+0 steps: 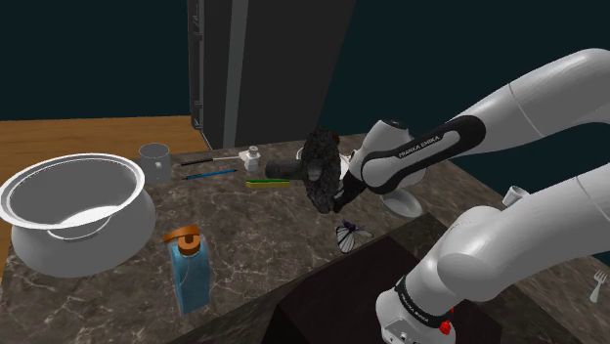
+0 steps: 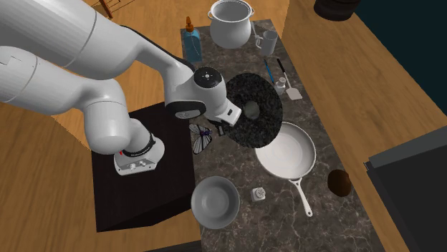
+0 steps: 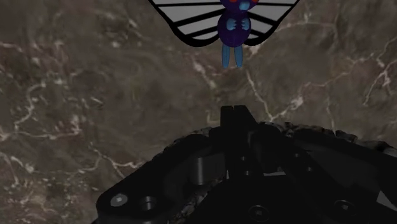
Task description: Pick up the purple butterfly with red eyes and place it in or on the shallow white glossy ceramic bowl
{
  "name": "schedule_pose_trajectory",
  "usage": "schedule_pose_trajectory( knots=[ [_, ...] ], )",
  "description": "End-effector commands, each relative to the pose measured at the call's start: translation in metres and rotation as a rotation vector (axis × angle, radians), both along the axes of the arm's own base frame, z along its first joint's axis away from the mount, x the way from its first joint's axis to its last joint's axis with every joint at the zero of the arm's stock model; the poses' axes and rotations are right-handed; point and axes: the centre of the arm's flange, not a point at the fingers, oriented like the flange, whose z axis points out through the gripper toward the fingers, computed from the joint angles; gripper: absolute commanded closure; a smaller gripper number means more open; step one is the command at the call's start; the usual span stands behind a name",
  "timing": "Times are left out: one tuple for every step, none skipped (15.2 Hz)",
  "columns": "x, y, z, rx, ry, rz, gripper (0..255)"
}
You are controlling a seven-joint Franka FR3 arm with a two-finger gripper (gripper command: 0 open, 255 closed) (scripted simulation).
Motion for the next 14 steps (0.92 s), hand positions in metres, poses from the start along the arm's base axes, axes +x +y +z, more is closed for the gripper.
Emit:
schedule_pose_trajectory(
  knots=[
    [0.000, 0.000, 0.000, 0.000, 0.000, 0.000, 255],
    [0.000, 0.000, 0.000, 0.000, 0.000, 0.000, 255],
    [0.000, 0.000, 0.000, 0.000, 0.000, 0.000, 255],
    [0.000, 0.000, 0.000, 0.000, 0.000, 0.000, 255],
    [0.000, 0.000, 0.000, 0.000, 0.000, 0.000, 0],
    [-0.007, 0.002, 0.005, -0.006, 0.034, 0.022, 0],
    [-0.014, 0.005, 0.011, -0.011, 0.067, 0.044, 0],
    [-0.020, 0.007, 0.016, -0.017, 0.101, 0.067, 0],
    [-0.026, 0.009, 0.022, -0.022, 0.134, 0.089, 0],
    [-0.030, 0.010, 0.026, -0.025, 0.152, 0.101, 0],
    [-0.030, 0.010, 0.020, -0.025, 0.152, 0.101, 0],
    [-0.030, 0.010, 0.015, -0.025, 0.152, 0.101, 0],
    [-0.031, 0.010, 0.010, -0.025, 0.152, 0.101, 0],
    [-0.031, 0.011, 0.004, -0.025, 0.152, 0.101, 0]
  ],
)
